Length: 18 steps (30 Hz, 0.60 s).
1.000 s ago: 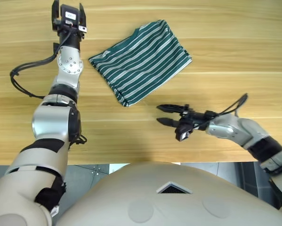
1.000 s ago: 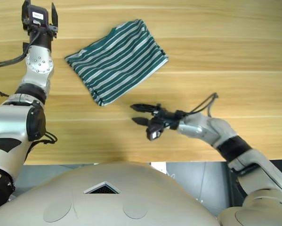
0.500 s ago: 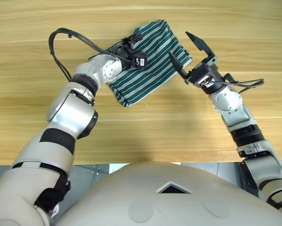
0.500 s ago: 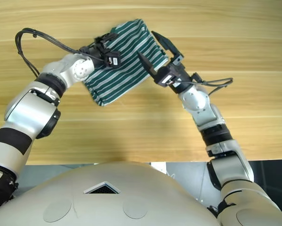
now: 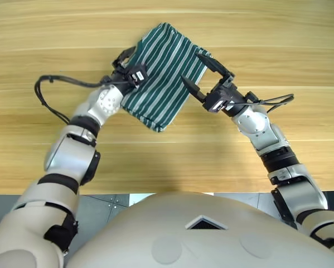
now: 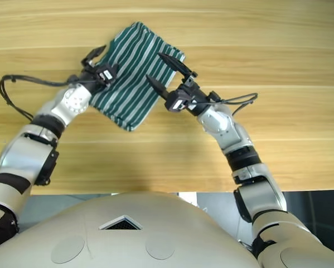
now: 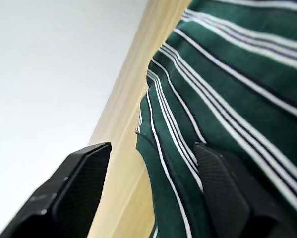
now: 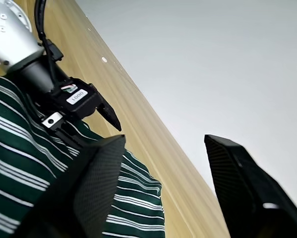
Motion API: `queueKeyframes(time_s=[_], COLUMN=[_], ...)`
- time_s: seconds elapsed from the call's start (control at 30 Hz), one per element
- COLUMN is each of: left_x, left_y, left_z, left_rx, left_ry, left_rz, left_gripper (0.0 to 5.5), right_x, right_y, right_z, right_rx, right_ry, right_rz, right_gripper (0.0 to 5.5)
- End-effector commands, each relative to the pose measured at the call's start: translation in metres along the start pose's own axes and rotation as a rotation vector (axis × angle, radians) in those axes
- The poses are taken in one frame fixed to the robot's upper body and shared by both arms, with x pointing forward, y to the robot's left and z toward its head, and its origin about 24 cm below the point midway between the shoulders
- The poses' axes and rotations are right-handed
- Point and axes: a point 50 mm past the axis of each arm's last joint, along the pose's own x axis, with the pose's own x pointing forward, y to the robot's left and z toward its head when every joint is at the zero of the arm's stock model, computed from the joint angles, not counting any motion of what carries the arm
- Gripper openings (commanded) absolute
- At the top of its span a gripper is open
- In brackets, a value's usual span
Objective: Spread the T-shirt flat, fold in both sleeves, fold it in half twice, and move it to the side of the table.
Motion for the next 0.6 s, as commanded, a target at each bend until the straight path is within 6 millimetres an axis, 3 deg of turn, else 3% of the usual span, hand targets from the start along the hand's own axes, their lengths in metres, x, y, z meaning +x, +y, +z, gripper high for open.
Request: queueKeyframes(time_s=[0.03,0.17,0.3,0.43,0.6], left_x=[-0.021,-0.034,-0.051,-0.057,-0.064], left_y=[-0.044,0.006,0.046,0.052,0.066], left_z=[0.033,0.033,0.039,0.05,0.036], left_rx=[-0.424,-0.518,-0.593,-0.693,-0.672], left_ry=[-0.055,-0.028,-0.084,-0.19,-0.192], left_rz=[0.056,0.317,0.487,0.504,0.524], left_gripper=[3.14,3.14,3.14,3.14,3.14], right_x=[0.001,-0.007,-0.035,-0.071,-0.081], right_y=[0.006,0.016,0.039,0.05,0.046], right_z=[0.002,0.013,0.034,0.022,-0.003], right_rx=[-0.028,-0.059,-0.064,-0.038,-0.022], right_ry=[-0.001,-0.025,-0.032,0.132,0.284], right_rz=[0.063,0.145,0.357,0.483,0.422], right_gripper=[2.95,2.95,2.95,2.95,2.95])
